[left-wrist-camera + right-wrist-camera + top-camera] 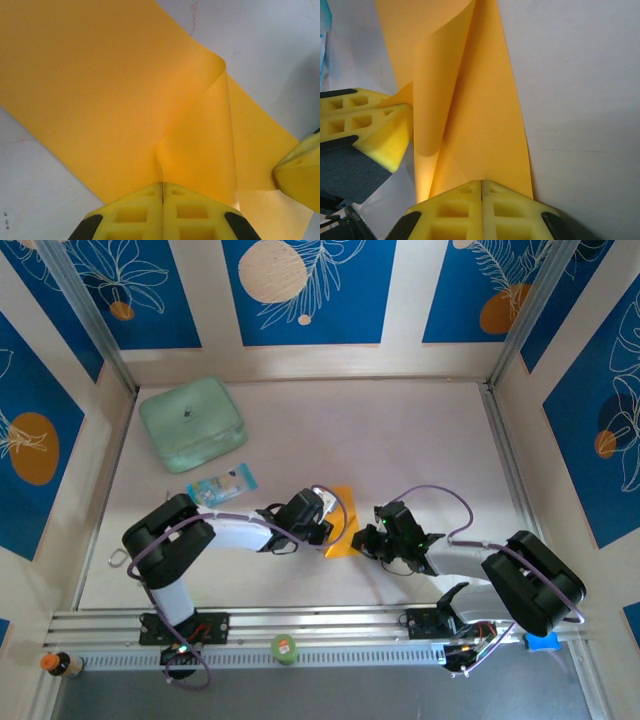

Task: Fold a paper plane with a square sheet of paper (pick it up from the middle)
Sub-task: Fold the triangle a second time at the center of the table.

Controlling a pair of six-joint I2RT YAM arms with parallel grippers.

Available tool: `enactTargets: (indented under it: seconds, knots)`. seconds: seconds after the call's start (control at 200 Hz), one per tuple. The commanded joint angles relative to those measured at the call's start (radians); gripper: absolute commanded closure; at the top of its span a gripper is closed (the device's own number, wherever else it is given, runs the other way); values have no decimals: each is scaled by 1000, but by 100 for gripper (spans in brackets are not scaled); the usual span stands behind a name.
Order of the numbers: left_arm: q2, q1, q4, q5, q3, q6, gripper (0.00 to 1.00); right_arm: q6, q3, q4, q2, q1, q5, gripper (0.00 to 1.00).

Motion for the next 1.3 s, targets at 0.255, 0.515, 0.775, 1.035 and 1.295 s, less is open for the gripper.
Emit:
enactTargets:
  seconds: [0.255,0.515,0.775,1.035,1.295]
  knots:
    - [-35,11,-15,-35,-7,-21,96,-15,-4,-75,10,-6,9,100]
    - [-40,11,14,-24,-21,-31,95,-16,-5,-78,5,-6,10,100]
    - [-8,11,-17,-5,16,-21,95,-17,-6,-81,4,-8,10,100]
    - [3,14,-29,-3,25,-24,95,-15,-4,-81,4,-8,11,100]
    - [12,17,-63,-2,39,-26,96,-15,-4,-79,4,-8,9,100]
